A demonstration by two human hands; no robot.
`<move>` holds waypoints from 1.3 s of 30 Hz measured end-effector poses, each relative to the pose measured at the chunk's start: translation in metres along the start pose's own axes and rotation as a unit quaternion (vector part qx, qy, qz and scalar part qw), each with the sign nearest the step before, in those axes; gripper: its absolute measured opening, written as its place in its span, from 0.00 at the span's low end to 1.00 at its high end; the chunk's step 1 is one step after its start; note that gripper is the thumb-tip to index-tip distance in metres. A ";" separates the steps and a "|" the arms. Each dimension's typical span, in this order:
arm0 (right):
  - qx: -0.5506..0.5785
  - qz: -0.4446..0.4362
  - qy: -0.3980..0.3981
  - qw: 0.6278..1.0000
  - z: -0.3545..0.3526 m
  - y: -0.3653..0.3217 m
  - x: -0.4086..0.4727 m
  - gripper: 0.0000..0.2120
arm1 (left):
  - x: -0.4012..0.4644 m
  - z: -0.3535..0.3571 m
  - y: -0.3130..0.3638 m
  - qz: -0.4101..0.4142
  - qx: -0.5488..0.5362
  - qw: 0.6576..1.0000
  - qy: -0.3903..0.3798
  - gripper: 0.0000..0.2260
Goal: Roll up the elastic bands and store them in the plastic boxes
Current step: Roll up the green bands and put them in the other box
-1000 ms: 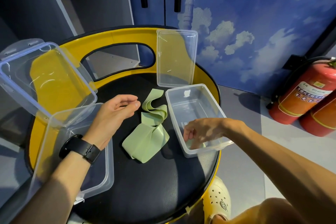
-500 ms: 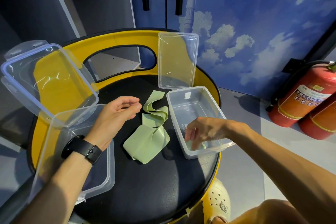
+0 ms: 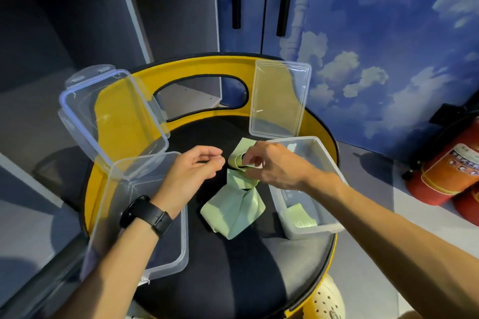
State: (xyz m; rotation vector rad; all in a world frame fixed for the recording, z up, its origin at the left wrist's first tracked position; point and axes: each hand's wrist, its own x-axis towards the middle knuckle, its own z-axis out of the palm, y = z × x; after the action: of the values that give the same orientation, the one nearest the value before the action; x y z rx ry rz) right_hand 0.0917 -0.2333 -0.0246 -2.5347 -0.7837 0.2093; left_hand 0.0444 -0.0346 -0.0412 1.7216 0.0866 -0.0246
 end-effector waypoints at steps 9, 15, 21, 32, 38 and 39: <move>-0.088 0.007 -0.187 0.978 0.059 -0.014 0.039 0.25 | 0.000 -0.013 -0.003 -0.008 -0.008 1.000 0.011 0.08; -0.160 0.009 -0.266 0.951 0.073 -0.003 0.040 0.31 | 0.001 -0.021 -0.007 -0.007 0.001 1.000 0.011 0.09; -0.133 -0.009 -0.231 0.964 0.060 -0.007 0.035 0.26 | -0.001 -0.019 -0.008 -0.002 0.039 0.999 0.003 0.09; -0.047 -0.001 -0.110 0.993 0.001 -0.041 0.019 0.16 | -0.013 0.011 -0.011 -0.001 0.229 0.970 -0.084 0.35; 0.057 0.015 -0.004 0.998 -0.024 -0.057 0.015 0.12 | -0.016 0.008 0.024 0.079 0.239 0.968 -0.011 0.25; 0.083 0.015 0.008 0.996 -0.028 -0.061 0.014 0.12 | -0.016 0.007 0.031 0.096 0.247 0.964 -0.003 0.24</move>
State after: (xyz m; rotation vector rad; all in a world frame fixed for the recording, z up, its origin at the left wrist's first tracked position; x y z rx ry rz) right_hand 0.0813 -0.1923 0.0291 -2.3894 -0.6934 0.2521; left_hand 0.0305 -0.0475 -0.0102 2.2220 -0.1003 0.1013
